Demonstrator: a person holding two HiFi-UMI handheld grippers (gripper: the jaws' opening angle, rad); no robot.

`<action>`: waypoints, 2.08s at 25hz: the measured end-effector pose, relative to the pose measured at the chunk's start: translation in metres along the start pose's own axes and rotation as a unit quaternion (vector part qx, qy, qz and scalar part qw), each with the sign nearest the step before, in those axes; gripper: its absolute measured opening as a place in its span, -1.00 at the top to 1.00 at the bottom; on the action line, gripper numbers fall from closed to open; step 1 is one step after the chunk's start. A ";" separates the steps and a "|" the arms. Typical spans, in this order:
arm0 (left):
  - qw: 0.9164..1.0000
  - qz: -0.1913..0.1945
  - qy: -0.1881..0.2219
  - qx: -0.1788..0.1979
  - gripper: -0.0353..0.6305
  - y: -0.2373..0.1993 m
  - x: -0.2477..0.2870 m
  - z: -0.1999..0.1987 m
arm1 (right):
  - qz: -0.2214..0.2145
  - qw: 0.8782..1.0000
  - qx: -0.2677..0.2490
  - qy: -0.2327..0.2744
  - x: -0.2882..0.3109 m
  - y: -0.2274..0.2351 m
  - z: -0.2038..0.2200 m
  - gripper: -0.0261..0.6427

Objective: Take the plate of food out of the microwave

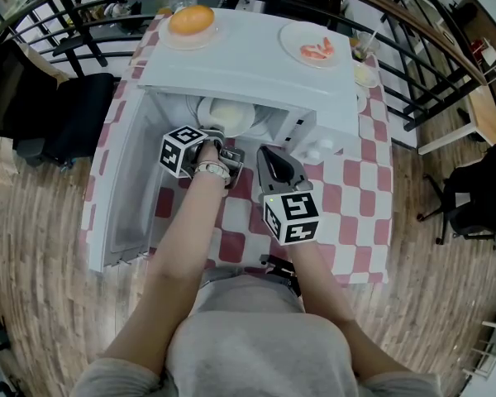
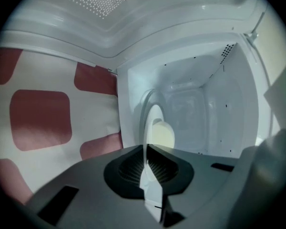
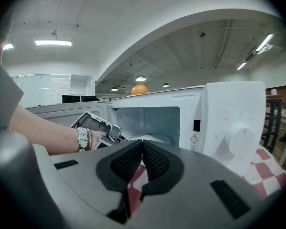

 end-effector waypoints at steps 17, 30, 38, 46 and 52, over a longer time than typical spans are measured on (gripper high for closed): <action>0.999 0.040 0.006 -0.015 0.85 -0.001 -0.027 -0.007 | -0.004 1.000 0.001 0.018 -0.014 -0.014 -0.010 0.85; 0.996 0.088 0.007 -0.021 0.85 -0.003 -0.065 -0.011 | -0.003 0.999 0.003 0.040 -0.037 -0.036 -0.021 0.85; 0.995 0.102 0.004 -0.013 0.85 -0.012 -0.090 -0.012 | -0.002 0.999 -0.009 0.047 -0.053 -0.052 -0.021 0.85; 0.991 0.136 -0.012 -0.004 0.85 -0.011 -0.115 -0.008 | 0.006 0.998 -0.019 0.058 -0.070 -0.058 -0.026 0.86; 0.988 0.154 -0.022 -0.006 0.85 -0.011 -0.133 -0.004 | 0.004 0.998 -0.020 0.066 -0.077 -0.063 -0.032 0.85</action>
Point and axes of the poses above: the fingertips, and each gripper's own axes: x forward along the fingers, y to its right, z out of its underside, the point moved 6 cm from there along -x, backward along the fingers, and after that the axes turned 13 degrees about y, right-handed, at the moved point
